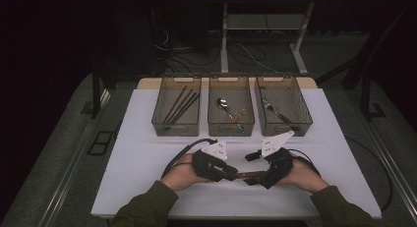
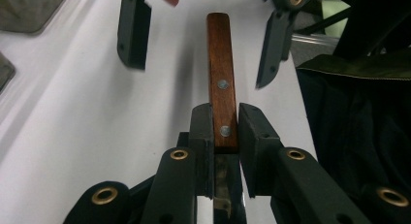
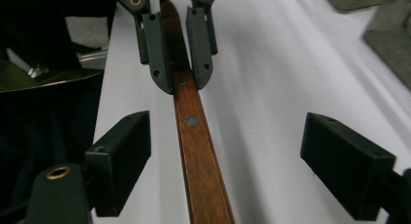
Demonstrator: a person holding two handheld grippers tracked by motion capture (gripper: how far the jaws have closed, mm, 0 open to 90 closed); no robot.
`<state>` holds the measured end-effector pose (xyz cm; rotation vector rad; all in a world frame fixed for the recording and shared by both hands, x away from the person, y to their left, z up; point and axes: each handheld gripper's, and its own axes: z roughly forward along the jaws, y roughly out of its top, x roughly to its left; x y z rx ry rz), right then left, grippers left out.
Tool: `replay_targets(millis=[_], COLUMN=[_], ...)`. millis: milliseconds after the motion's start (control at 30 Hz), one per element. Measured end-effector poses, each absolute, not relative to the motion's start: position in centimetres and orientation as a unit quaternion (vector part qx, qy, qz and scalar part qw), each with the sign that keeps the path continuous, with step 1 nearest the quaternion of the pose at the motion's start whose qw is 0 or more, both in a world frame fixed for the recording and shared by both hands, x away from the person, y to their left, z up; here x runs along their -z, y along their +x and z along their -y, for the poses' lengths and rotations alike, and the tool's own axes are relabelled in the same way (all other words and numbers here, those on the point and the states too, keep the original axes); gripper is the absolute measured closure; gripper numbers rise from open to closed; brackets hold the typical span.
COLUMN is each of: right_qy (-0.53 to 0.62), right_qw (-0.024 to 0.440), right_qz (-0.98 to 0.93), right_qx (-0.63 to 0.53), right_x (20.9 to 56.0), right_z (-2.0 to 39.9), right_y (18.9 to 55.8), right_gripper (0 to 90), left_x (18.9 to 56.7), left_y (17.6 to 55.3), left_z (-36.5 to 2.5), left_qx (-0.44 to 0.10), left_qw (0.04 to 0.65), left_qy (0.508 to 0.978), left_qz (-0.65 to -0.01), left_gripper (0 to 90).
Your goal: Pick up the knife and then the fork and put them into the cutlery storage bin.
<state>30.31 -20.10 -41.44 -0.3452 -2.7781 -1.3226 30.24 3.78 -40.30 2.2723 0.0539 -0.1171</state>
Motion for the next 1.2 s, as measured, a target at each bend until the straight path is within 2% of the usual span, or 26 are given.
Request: replay_targets(millis=[200, 500, 967, 1200], right_qy=[-0.078, -0.057, -0.032, -0.021], right_qw=[0.047, 0.047, 0.044, 0.030], right_qz=[0.910, 0.918, 0.923, 0.928], right_qx=[0.403, 0.389, 0.382, 0.371], right_x=[41.7, 42.0, 41.9, 41.7], right_z=[19.5, 19.0, 18.3, 18.0], right_y=[30.4, 30.0, 29.4, 29.0], right_gripper=[39.7, 55.4, 73.9, 74.8], left_x=[40.2, 40.4, 40.4, 40.4], left_y=[30.0, 29.7, 29.8, 29.7], left_z=[-3.8, -3.5, -3.5, -3.4], left_qx=[0.049, 0.056, 0.057, 0.058], left_qw=[0.411, 0.405, 0.400, 0.397], left_qy=[0.910, 0.912, 0.915, 0.916], left_qz=[-0.014, -0.008, 0.001, 0.008], left_gripper=[77.2, 77.2, 77.2, 77.1])
